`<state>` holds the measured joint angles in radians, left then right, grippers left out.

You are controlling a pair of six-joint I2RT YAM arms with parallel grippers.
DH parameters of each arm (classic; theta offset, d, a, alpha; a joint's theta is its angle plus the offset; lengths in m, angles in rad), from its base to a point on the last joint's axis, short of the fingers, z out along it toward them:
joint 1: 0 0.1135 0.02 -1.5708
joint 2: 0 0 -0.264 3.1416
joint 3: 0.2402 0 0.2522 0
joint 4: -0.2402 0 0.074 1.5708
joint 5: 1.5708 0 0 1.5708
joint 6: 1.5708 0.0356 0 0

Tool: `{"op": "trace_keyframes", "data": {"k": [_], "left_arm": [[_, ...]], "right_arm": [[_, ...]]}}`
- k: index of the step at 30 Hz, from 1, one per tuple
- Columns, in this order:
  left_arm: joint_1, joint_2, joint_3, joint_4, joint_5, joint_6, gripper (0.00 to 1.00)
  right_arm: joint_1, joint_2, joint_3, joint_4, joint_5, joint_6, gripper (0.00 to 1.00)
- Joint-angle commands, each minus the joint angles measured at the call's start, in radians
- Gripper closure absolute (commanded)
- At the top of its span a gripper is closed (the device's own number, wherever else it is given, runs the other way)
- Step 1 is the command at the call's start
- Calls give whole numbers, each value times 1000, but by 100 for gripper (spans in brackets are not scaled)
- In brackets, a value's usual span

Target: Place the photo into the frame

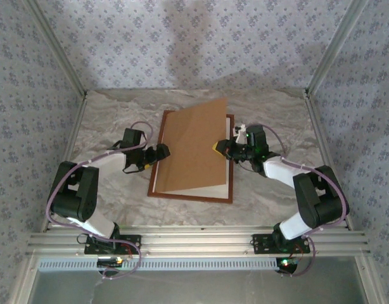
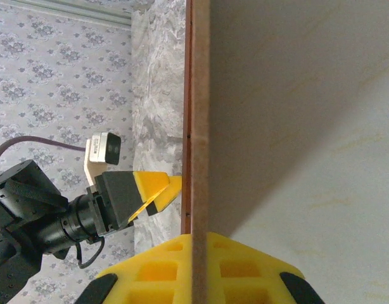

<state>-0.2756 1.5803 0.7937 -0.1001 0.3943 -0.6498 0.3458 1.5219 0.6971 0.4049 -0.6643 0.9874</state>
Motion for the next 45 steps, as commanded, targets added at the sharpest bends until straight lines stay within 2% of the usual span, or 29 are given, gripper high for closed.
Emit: {"op": "trace_keyframes", "data": {"k": [1,6,11,21,26,34,45], "left_arm": [[-15,14,9,25,21,-18,2],[-34,12,3,38,22,-36,1],[-45,15,-4,46,24,-46,1],[-62,24,-5,62,25,-63,1],[-63,23,-3,55,17,-60,2],[-63,16,8,29,2,-45,1],[-63,16,20,12,0,-35,2]], "right_arm": [[14,23,-34,115,-26,26,100],[16,61,-69,217,-12,77,100],[22,87,-85,247,4,84,100],[32,142,-85,233,37,73,91],[34,143,-65,136,69,22,88],[37,112,-3,-147,170,-119,85],[42,109,85,-378,274,-223,66]]}}
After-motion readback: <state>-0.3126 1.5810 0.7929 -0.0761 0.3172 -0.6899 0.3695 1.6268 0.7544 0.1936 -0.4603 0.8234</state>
